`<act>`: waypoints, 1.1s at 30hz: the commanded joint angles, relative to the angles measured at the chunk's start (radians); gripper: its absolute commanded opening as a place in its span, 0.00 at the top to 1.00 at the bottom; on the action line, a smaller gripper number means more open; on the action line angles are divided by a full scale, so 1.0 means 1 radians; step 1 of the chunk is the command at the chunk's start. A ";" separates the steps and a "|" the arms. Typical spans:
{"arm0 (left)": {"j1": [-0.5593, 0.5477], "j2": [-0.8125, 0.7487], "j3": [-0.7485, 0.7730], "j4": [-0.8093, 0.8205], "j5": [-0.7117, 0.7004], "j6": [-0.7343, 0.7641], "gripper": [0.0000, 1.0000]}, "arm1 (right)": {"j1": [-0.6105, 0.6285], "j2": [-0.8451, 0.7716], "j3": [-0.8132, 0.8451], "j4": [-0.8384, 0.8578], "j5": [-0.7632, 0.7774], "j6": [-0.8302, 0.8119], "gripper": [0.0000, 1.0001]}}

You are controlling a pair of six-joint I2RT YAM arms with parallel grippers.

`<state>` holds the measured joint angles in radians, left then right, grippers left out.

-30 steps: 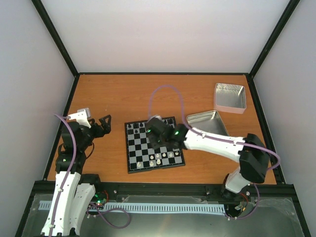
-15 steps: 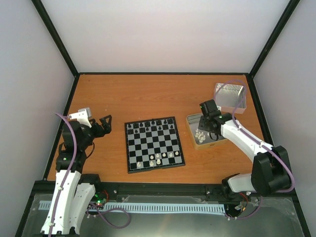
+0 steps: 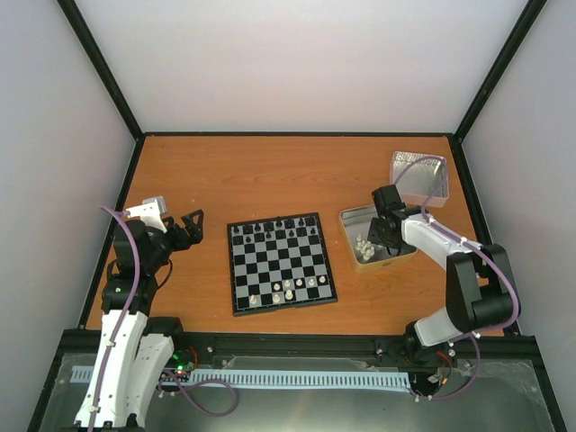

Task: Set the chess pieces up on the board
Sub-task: Pick up the chess piece from the storage box, then place the chess piece on the chessboard.

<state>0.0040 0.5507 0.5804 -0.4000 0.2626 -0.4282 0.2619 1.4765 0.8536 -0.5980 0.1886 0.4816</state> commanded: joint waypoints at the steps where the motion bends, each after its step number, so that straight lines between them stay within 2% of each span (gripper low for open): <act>1: -0.004 -0.003 0.033 0.007 0.008 -0.001 0.00 | -0.015 0.050 0.003 0.053 -0.029 -0.029 0.70; 7: -0.003 -0.003 0.032 0.007 0.008 -0.001 0.00 | -0.018 0.083 0.000 0.054 -0.020 -0.023 0.80; 11: -0.003 -0.003 0.032 0.007 0.007 -0.001 0.00 | -0.018 0.075 0.001 0.050 0.006 -0.026 0.94; 16: -0.003 -0.003 0.031 0.009 0.010 -0.001 0.00 | 0.003 0.005 0.026 0.031 0.016 -0.031 0.97; 19: -0.003 -0.004 0.031 0.009 0.009 -0.003 0.00 | 0.097 -0.055 0.099 -0.028 0.076 -0.037 0.97; 24: -0.004 -0.006 0.032 0.009 0.005 -0.004 0.00 | 0.290 -0.108 0.194 -0.062 0.069 -0.017 0.97; 29: -0.004 -0.009 0.031 0.008 0.004 -0.004 0.00 | 0.519 -0.068 0.269 -0.040 0.034 -0.057 0.97; 33: -0.003 -0.009 0.033 0.005 -0.002 -0.003 0.00 | 0.696 0.024 0.333 -0.022 -0.042 -0.125 0.97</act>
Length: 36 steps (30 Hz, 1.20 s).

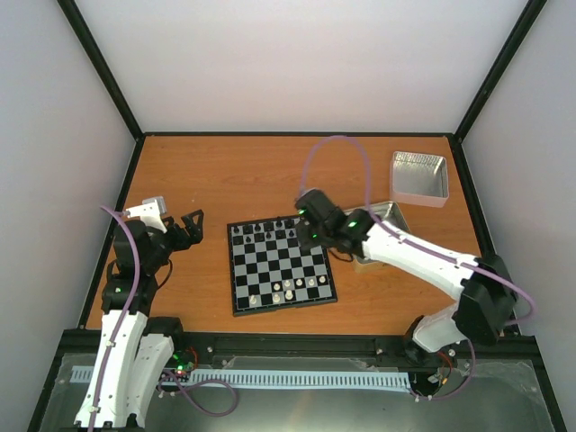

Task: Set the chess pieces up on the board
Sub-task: Place the chess piece on the chessboard.

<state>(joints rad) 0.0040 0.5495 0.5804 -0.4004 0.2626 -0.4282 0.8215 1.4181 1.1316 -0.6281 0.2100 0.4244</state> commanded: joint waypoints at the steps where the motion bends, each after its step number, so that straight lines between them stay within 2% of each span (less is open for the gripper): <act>1: -0.003 -0.010 0.034 0.000 -0.019 -0.006 0.00 | 0.196 0.112 0.077 0.007 -0.080 -0.084 0.97; 6: -0.004 -0.013 0.054 -0.065 -0.221 -0.058 0.00 | 0.381 0.278 0.184 -0.011 -0.116 -0.138 0.97; 11: -0.004 -0.016 0.054 -0.066 -0.226 -0.060 0.00 | 0.470 0.381 0.270 -0.006 -0.164 -0.162 0.96; 19: -0.004 -0.011 0.053 -0.061 -0.209 -0.055 0.00 | 0.506 0.499 0.361 -0.048 -0.190 -0.179 0.96; 27: -0.004 0.001 0.061 -0.093 -0.300 -0.079 0.00 | 0.508 0.560 0.368 -0.061 -0.184 -0.184 0.95; 36: -0.004 0.002 0.061 -0.092 -0.300 -0.082 0.00 | 0.508 0.594 0.371 -0.064 -0.180 -0.188 0.93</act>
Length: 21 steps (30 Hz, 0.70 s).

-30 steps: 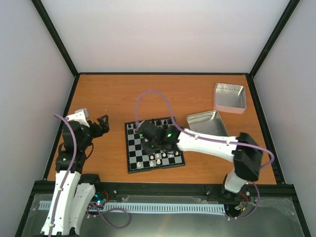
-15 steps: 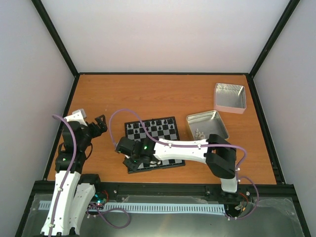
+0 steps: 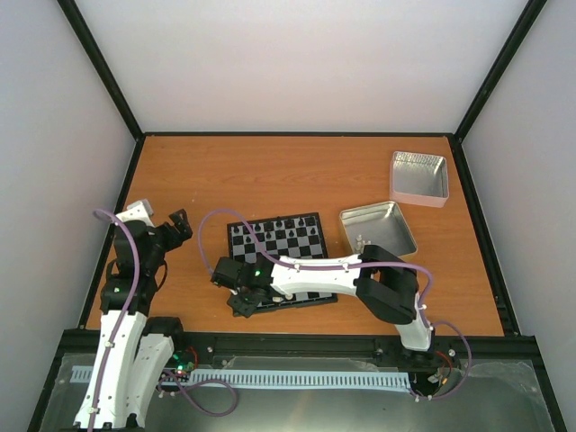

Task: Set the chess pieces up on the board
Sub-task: Place the chess piece on the chessboard.

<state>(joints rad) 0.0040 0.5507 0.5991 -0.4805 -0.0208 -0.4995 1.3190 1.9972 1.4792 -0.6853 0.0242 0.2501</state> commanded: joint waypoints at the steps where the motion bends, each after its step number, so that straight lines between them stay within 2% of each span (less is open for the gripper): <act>1: -0.004 0.000 0.042 -0.012 -0.017 -0.010 0.00 | 0.009 0.017 0.021 -0.005 0.009 -0.012 0.91; 12: -0.004 0.000 0.042 -0.013 -0.018 -0.011 0.00 | 0.007 -0.045 0.017 0.048 0.030 -0.003 0.78; 17: -0.004 0.002 0.043 -0.012 -0.014 -0.010 0.00 | -0.020 -0.144 -0.030 0.115 0.027 0.037 0.76; 21: -0.004 -0.003 0.042 -0.012 -0.010 -0.009 0.00 | -0.084 -0.276 -0.131 0.170 0.143 0.123 0.75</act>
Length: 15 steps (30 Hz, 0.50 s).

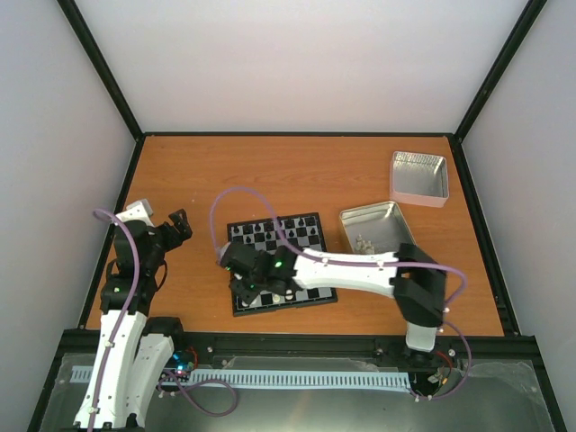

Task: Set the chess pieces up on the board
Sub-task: Place the chess piece on the chessboard, then pick up the chess piece from the storage box.

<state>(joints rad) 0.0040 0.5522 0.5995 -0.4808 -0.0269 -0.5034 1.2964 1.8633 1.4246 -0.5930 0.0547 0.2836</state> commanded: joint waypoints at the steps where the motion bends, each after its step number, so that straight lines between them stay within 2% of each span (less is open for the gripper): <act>1: -0.004 -0.004 0.042 -0.012 -0.001 -0.005 0.00 | -0.100 -0.173 -0.107 0.084 0.145 0.119 0.74; 4: -0.003 -0.007 0.035 0.003 0.025 0.001 0.00 | -0.223 -0.277 -0.213 0.076 0.230 0.235 0.73; 9: -0.004 0.009 0.036 0.009 0.053 0.011 0.00 | -0.487 -0.429 -0.365 -0.037 0.333 0.389 0.68; 13: -0.003 0.020 0.036 0.010 0.057 0.012 0.00 | -0.669 -0.502 -0.454 -0.084 0.332 0.398 0.68; 15: -0.004 0.023 0.034 0.012 0.060 0.012 0.00 | -0.721 -0.521 -0.491 -0.081 0.329 0.379 0.63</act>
<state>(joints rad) 0.0040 0.5713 0.5995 -0.4801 0.0162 -0.5030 0.6464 1.3903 0.9867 -0.6250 0.3416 0.6258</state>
